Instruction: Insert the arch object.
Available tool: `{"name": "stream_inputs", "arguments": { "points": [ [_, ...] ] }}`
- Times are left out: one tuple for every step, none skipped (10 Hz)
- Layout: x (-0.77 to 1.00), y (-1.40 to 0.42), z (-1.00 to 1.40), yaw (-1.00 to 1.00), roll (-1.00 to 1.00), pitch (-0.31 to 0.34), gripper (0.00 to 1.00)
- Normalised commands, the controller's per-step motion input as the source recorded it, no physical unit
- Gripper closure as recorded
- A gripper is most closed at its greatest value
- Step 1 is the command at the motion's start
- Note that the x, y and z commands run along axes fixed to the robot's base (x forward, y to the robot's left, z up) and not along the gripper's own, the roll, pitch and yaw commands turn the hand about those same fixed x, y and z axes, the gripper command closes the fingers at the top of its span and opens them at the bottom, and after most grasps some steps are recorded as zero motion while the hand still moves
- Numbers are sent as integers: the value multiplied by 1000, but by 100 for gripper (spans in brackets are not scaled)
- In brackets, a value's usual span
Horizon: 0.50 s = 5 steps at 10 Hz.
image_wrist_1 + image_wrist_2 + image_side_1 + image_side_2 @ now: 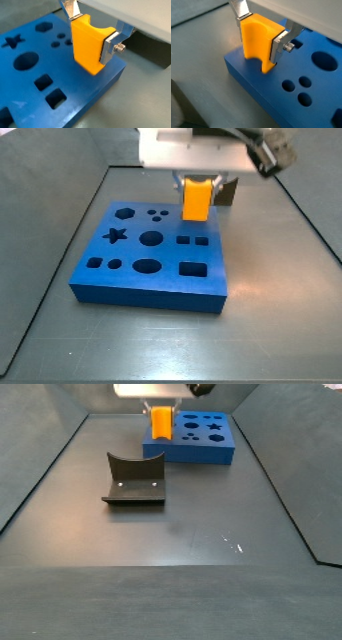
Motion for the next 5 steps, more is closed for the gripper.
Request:
{"name": "stream_inputs", "arguments": {
  "points": [
    [-163,-51,-740,214,127,-203,100],
    [-374,-49,-554,583,214,-254,100],
    [-189,-57,-503,686,157,-294,100],
    [-149,0,-114,0,-64,-137,100],
    [-17,0,-20,11,0,-79,100]
  ]
}}
